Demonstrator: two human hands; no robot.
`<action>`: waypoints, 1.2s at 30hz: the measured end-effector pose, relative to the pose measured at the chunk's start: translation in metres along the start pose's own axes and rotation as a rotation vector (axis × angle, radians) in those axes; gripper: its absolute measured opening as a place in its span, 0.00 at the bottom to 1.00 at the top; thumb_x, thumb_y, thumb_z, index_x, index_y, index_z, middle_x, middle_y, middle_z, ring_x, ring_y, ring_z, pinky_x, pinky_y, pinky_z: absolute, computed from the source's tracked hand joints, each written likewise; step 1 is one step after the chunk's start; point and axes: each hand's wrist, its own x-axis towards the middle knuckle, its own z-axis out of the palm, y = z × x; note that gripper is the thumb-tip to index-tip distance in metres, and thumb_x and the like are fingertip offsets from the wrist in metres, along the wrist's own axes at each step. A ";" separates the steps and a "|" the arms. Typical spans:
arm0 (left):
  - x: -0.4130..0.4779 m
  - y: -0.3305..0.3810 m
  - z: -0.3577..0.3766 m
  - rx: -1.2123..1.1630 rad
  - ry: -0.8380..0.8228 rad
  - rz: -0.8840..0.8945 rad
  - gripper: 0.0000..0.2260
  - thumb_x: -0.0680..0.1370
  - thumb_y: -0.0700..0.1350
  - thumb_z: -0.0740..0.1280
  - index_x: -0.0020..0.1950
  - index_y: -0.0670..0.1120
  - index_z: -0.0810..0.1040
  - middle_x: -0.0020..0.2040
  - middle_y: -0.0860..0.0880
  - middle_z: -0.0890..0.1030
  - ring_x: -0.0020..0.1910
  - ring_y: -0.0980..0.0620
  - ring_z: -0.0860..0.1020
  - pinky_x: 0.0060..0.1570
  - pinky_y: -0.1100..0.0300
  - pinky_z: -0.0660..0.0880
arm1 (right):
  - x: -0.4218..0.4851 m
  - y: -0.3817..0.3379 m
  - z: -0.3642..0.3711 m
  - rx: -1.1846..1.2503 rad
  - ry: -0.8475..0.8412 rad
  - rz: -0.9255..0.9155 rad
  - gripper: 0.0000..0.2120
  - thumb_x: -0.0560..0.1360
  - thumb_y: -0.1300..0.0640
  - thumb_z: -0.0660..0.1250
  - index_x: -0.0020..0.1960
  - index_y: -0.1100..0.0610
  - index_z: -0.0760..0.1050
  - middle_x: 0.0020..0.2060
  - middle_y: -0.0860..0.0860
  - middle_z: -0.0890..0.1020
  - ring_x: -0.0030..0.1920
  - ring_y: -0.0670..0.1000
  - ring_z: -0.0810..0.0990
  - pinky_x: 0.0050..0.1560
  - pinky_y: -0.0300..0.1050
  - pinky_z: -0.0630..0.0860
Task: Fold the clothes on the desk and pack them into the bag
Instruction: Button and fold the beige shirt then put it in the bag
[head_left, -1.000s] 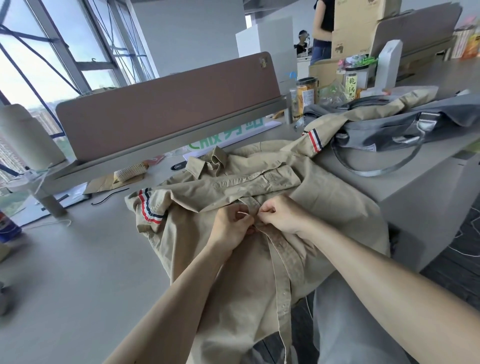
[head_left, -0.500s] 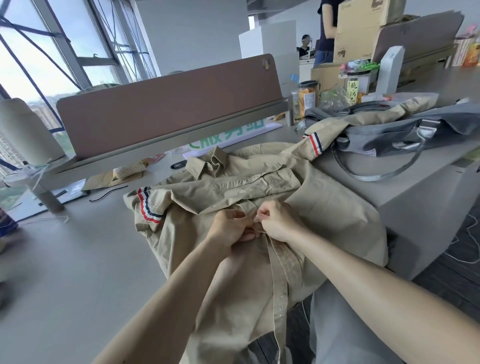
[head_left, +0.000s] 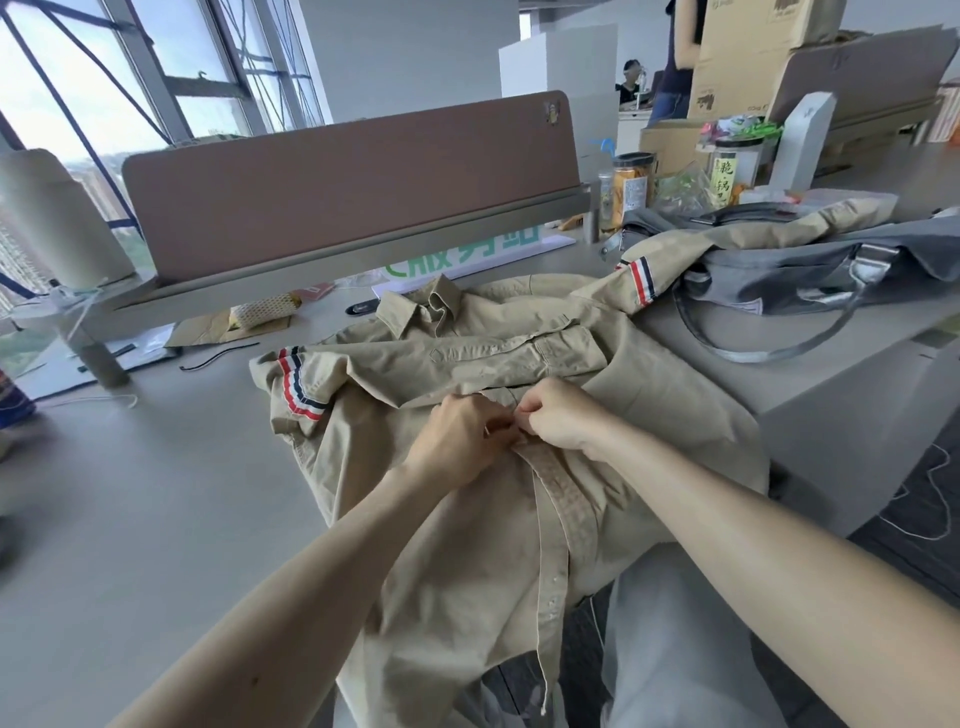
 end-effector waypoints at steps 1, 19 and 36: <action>0.002 -0.001 0.000 0.085 -0.046 0.033 0.06 0.76 0.50 0.70 0.48 0.50 0.85 0.42 0.49 0.84 0.42 0.48 0.80 0.44 0.52 0.77 | -0.001 0.002 -0.004 -0.015 -0.004 -0.024 0.08 0.75 0.60 0.68 0.39 0.55 0.82 0.36 0.50 0.82 0.41 0.49 0.78 0.39 0.42 0.70; 0.013 -0.013 -0.023 0.017 -0.160 0.029 0.06 0.69 0.43 0.73 0.41 0.54 0.80 0.34 0.56 0.79 0.32 0.59 0.75 0.35 0.69 0.69 | -0.023 0.038 -0.050 -0.087 -0.137 -0.265 0.08 0.72 0.56 0.75 0.51 0.53 0.85 0.45 0.45 0.85 0.45 0.41 0.81 0.50 0.34 0.75; -0.039 0.043 -0.019 0.196 -0.187 0.145 0.11 0.69 0.49 0.71 0.34 0.53 0.68 0.28 0.57 0.69 0.28 0.59 0.68 0.33 0.59 0.67 | -0.120 0.044 -0.027 -0.265 -0.084 -0.082 0.26 0.73 0.40 0.70 0.26 0.59 0.74 0.21 0.47 0.78 0.23 0.44 0.76 0.32 0.40 0.74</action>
